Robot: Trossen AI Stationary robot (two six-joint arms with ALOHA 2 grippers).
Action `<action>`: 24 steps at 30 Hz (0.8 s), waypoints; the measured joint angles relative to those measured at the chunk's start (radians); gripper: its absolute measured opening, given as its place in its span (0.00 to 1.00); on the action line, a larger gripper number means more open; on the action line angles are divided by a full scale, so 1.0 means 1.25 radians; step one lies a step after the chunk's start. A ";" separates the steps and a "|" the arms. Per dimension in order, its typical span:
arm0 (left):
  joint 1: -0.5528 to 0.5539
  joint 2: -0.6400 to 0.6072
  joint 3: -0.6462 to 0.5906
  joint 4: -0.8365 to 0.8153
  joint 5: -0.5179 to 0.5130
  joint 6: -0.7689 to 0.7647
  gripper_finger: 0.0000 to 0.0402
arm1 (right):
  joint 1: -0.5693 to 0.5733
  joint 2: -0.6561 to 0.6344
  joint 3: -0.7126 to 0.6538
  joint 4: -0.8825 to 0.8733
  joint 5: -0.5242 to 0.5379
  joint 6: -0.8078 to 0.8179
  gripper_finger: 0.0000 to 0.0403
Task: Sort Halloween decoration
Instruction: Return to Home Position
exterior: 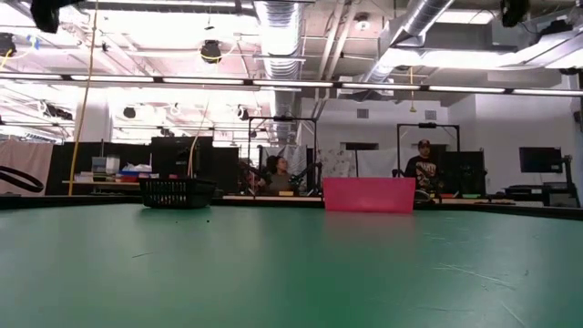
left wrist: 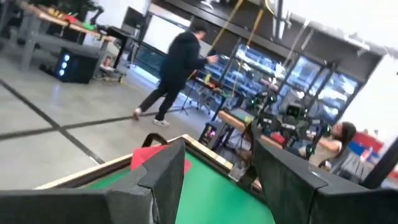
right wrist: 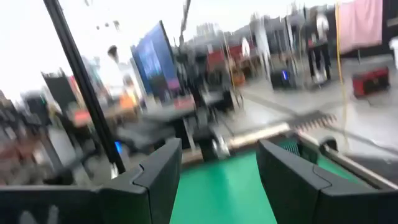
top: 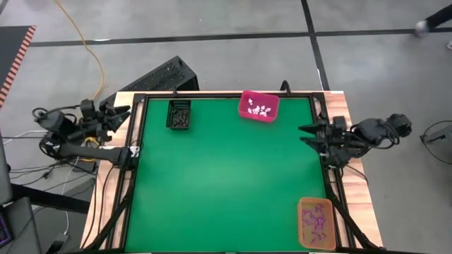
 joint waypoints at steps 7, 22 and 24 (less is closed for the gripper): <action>0.000 -0.021 -0.095 -0.021 -0.006 -0.053 0.46 | 0.021 -0.160 -0.161 0.176 0.018 -0.085 0.58; -0.003 -0.026 -0.377 0.188 0.100 -0.054 0.46 | 0.020 -0.269 -0.364 0.272 0.049 -0.056 0.58; -0.010 -0.026 -0.398 0.199 0.103 -0.049 0.46 | 0.020 -0.269 -0.374 0.284 0.048 -0.057 0.58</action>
